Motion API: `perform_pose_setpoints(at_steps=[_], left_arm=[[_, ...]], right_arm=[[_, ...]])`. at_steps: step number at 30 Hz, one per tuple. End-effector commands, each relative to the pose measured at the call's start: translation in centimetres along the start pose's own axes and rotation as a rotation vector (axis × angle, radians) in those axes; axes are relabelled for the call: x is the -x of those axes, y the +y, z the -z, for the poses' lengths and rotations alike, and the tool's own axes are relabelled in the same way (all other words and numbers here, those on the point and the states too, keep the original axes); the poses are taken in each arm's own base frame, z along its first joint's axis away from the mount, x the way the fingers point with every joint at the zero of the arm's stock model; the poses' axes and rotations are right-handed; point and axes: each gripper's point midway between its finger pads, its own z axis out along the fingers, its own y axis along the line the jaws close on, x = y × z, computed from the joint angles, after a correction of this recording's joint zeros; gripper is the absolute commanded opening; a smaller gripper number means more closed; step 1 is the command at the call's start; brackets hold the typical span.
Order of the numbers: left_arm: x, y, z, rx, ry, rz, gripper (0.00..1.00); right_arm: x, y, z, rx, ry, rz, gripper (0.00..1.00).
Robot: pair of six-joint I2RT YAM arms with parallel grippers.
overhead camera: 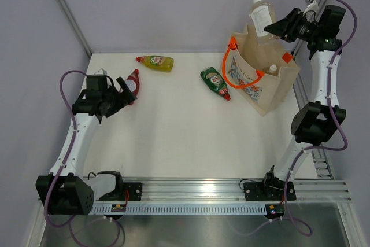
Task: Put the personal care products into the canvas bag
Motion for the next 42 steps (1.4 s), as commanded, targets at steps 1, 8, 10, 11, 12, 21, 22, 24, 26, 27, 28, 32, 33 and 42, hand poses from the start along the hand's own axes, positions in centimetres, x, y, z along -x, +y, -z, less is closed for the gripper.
perform_pose_setpoints(at_steps=[1, 8, 10, 11, 12, 21, 22, 24, 26, 27, 28, 32, 33, 42], left_arm=[[1.8, 0.7, 1.1, 0.031, -0.074, -0.059, 0.99], [3.5, 2.3, 1.3, 0.080, -0.101, -0.050, 0.99], [3.7, 2.5, 1.1, 0.082, -0.099, -0.054, 0.99], [4.0, 2.7, 0.9, 0.086, -0.102, -0.050, 0.99], [4.0, 2.9, 0.5, 0.096, -0.089, -0.057, 0.99], [6.7, 3.0, -2.9, 0.114, -0.075, -0.230, 0.99], [6.6, 3.3, -3.9, 0.128, -0.050, -0.241, 0.99], [7.4, 3.3, -4.5, 0.129, -0.051, -0.274, 0.99], [7.6, 3.3, -6.0, 0.125, -0.034, -0.292, 0.99], [8.2, 3.0, -6.2, 0.118, -0.043, -0.312, 0.99], [8.3, 3.0, -6.7, 0.116, -0.038, -0.323, 0.99], [9.2, 3.0, -9.6, 0.126, -0.011, -0.367, 0.99], [9.4, 3.0, -10.1, 0.129, -0.006, -0.378, 0.99], [11.9, 2.9, -16.4, 0.156, 0.037, -0.374, 0.99]], right_arm=[[0.3, -3.9, 1.5, -0.238, 0.028, 0.241, 0.00], [-2.7, -9.1, 2.6, -0.440, 0.159, 0.397, 0.00], [-3.6, -9.4, 2.9, -0.479, 0.204, 0.476, 0.00], [-5.0, -9.7, 2.4, -0.493, 0.242, 0.488, 0.00], [-5.1, -9.2, 2.5, -0.499, 0.252, 0.529, 0.00], [-7.0, -11.1, 0.6, -0.568, 0.357, 0.548, 0.52], [-6.6, -11.0, 0.5, -0.569, 0.355, 0.554, 0.62], [-6.8, -11.2, 0.6, -0.573, 0.372, 0.555, 0.76], [-6.6, -10.9, 0.8, -0.571, 0.372, 0.568, 0.87], [-6.3, -10.3, 0.9, -0.563, 0.367, 0.583, 0.88], [-5.9, -9.7, 1.1, -0.557, 0.358, 0.597, 0.93], [-3.9, -6.2, 1.9, -0.497, 0.315, 0.640, 0.98], [-3.4, -5.1, 2.3, -0.481, 0.301, 0.658, 1.00], [-5.5, 5.2, 4.2, -0.158, 0.232, 0.739, 0.99]])
